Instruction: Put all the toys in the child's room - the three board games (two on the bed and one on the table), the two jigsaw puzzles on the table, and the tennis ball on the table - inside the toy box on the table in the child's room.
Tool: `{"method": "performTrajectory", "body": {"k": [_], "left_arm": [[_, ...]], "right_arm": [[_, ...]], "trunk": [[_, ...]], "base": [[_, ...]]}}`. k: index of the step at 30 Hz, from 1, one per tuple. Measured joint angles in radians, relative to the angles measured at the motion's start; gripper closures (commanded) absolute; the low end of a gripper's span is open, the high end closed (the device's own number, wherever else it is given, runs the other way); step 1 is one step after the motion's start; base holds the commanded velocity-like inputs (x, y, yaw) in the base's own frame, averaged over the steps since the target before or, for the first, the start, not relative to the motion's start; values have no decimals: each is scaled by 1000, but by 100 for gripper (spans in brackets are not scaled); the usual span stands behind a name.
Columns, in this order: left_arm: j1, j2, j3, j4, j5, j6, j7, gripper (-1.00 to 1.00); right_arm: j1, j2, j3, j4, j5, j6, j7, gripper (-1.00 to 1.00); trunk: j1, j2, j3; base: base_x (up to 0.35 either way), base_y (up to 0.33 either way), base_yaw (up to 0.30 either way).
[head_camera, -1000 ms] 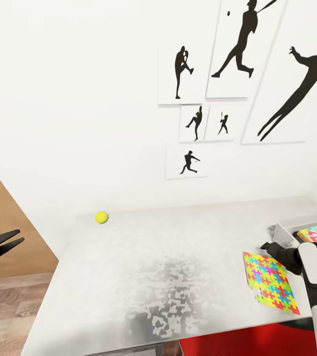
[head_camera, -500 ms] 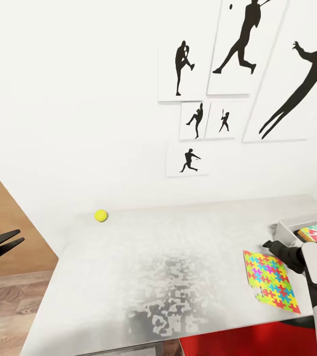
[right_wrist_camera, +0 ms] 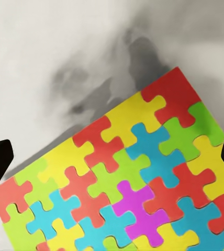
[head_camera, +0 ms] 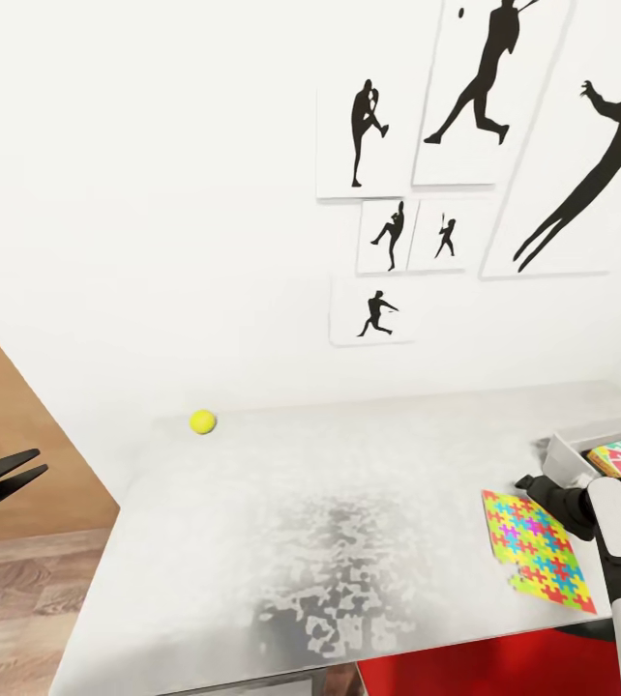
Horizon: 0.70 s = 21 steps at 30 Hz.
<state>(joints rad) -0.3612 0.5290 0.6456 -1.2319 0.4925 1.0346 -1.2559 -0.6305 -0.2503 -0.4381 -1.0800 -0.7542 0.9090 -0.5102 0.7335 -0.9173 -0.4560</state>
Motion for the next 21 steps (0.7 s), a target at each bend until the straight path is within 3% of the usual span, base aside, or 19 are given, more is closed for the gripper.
{"method": "performTrajectory", "body": {"k": [21], "left_arm": [[0, 0, 3, 0, 0, 0, 0, -100]], "right_arm": [[2, -2, -1, 9, -5, -68, 0, -100]], "trunk": [[0, 0, 0]], "base": [[0, 22, 0]]}}
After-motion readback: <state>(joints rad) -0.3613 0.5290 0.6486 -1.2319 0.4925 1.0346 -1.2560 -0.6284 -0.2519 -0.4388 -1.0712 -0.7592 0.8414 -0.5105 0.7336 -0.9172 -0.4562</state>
